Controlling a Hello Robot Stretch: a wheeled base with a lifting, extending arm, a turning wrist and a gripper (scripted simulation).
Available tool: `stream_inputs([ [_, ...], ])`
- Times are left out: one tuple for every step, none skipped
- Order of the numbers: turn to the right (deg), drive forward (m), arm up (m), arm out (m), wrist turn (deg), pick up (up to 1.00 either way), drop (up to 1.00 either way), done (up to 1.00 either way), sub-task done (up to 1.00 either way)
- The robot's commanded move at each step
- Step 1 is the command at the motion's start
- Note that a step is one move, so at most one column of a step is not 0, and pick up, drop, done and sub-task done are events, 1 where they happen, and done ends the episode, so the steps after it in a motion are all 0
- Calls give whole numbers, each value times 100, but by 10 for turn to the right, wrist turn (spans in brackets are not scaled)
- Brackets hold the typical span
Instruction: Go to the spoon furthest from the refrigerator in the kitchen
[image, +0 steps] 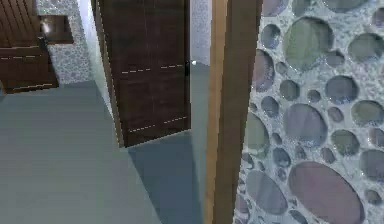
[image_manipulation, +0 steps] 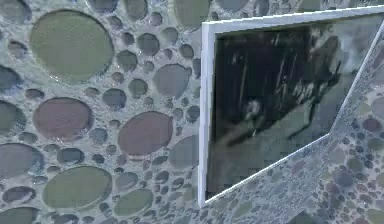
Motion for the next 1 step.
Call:
stream_inputs([
  [-450,0,0,0,0,0,0,0,0],
])
